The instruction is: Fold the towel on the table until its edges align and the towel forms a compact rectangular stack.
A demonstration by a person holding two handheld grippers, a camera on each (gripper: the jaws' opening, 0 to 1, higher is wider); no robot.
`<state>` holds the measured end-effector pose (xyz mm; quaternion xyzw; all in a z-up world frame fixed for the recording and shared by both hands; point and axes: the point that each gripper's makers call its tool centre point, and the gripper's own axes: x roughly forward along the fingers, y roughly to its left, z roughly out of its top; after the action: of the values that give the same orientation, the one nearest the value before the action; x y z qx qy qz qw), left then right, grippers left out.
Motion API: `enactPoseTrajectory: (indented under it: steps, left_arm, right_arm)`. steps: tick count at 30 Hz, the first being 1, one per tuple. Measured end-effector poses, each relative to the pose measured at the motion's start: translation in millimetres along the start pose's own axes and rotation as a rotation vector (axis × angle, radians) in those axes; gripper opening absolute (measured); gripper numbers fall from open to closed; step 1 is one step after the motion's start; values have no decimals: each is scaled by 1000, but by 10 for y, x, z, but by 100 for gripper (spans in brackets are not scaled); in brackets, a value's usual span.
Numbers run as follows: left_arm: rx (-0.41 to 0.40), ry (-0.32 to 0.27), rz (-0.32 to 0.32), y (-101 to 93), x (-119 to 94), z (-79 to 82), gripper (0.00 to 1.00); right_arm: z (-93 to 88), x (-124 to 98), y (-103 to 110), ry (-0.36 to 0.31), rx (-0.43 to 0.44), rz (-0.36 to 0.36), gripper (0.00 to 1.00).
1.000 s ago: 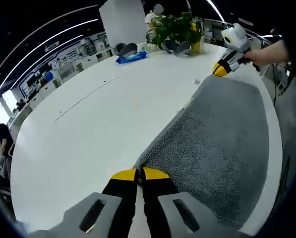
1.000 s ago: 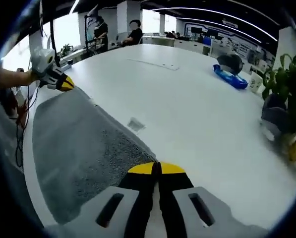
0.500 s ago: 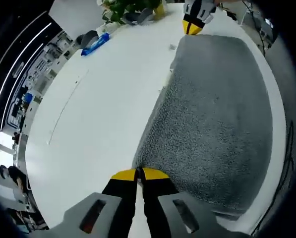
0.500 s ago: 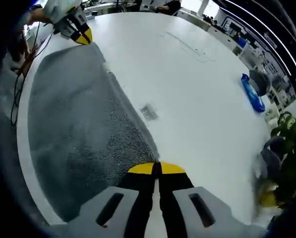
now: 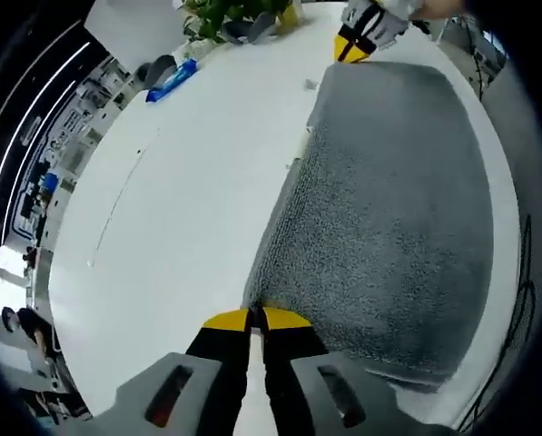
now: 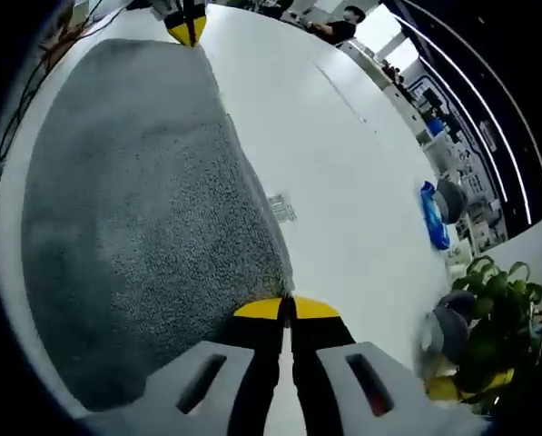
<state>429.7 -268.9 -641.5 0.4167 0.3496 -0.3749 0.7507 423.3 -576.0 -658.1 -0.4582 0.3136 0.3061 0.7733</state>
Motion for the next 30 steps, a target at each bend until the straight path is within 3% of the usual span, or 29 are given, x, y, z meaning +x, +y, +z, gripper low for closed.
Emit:
enactPoseTrajectory:
  steps: [1,2,3,4,5,11,14,17,20,22,25,26,27,28,30]
  left_arm:
    - [4,-102,8,-8,-88,135,6]
    - [-27,-174,15,-6,-168,245,6]
    - [-88,-288,34,29,-323,439,6]
    - [-92,-334,49,49,-408,533,7]
    - [-111,-367,68,72,-482,614,10]
    - [-87,-452,-52,-373,-468,1031,14]
    - [-134,-462,-83,-519,-376,1101,15]
    - [-154,-460,-99,-679,-318,1120,16]
    - [-185,-432,-128,-869,-229,1048,16]
    - [-198,-396,-141,-981,-157,963,16]
    - [-206,-256,-156,-1183,21,657,14]
    - [-218,-370,-98,-1125,-21,792,13]
    - [-185,-341,-88,-1136,-33,741,13]
    - [-126,-328,-52,-1149,-49,742,11]
    - [26,-299,-19,-1245,-40,788,6]
  right_arm:
    - [-7,-12,4,-4,31,-1,1]
    - [-6,-9,-6,-14,53,4,1]
    - [-9,-7,-13,-19,55,8,1]
    - [-1,-5,-15,-27,70,13,1]
    - [0,-2,-16,-28,74,14,1]
    - [14,8,-4,-46,94,7,1]
    - [14,5,-17,-70,202,24,1]
    - [-6,4,-53,-112,437,60,1]
    - [-29,-10,-67,-157,592,71,2]
    - [-39,-17,-63,-169,581,65,2]
    - [-27,-19,-55,-172,577,63,2]
    - [-25,-22,-52,-170,593,67,2]
    - [-28,-26,-57,-174,598,74,2]
    - [-12,-32,-39,-192,656,93,2]
    - [-3,-67,-51,-253,843,150,2]
